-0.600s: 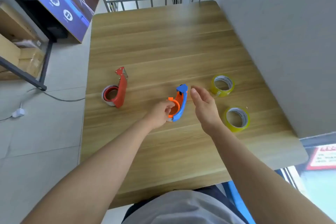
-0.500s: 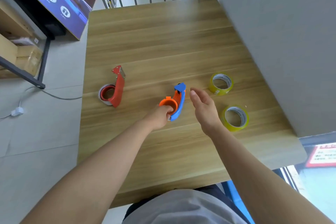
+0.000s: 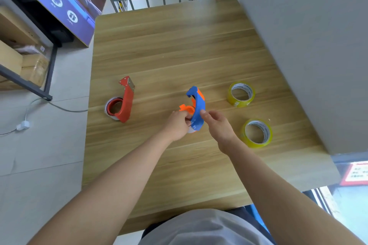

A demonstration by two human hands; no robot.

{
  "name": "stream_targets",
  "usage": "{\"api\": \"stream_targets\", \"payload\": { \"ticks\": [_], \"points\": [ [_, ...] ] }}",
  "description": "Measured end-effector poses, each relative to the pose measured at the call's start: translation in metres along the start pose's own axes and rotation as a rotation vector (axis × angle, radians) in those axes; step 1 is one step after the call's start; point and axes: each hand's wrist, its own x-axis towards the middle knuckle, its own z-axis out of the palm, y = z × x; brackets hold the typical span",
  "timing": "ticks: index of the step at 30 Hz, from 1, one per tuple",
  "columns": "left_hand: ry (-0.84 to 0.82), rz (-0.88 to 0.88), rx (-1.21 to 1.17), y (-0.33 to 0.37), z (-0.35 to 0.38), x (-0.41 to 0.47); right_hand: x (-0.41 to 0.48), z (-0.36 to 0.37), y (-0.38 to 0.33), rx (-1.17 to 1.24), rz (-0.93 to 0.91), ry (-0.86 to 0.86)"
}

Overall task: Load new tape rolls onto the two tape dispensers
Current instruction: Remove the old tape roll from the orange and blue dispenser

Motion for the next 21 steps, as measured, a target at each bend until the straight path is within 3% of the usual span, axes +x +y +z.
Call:
{"api": "stream_targets", "payload": {
  "ticks": [4,7,12,21],
  "points": [
    [0.040,0.105,-0.052,0.025,-0.012,-0.009,0.004,0.004,-0.025,0.115,0.154,-0.039],
    [0.044,0.172,0.010,0.033,-0.020,-0.017,0.008,0.003,-0.041,0.188,0.110,-0.033],
    [-0.025,0.229,0.026,0.034,-0.036,-0.029,0.002,-0.003,-0.052,0.113,0.074,-0.056],
    [0.189,0.323,0.121,0.019,-0.039,-0.043,-0.013,-0.013,-0.058,0.099,-0.047,-0.095]
  ]
}}
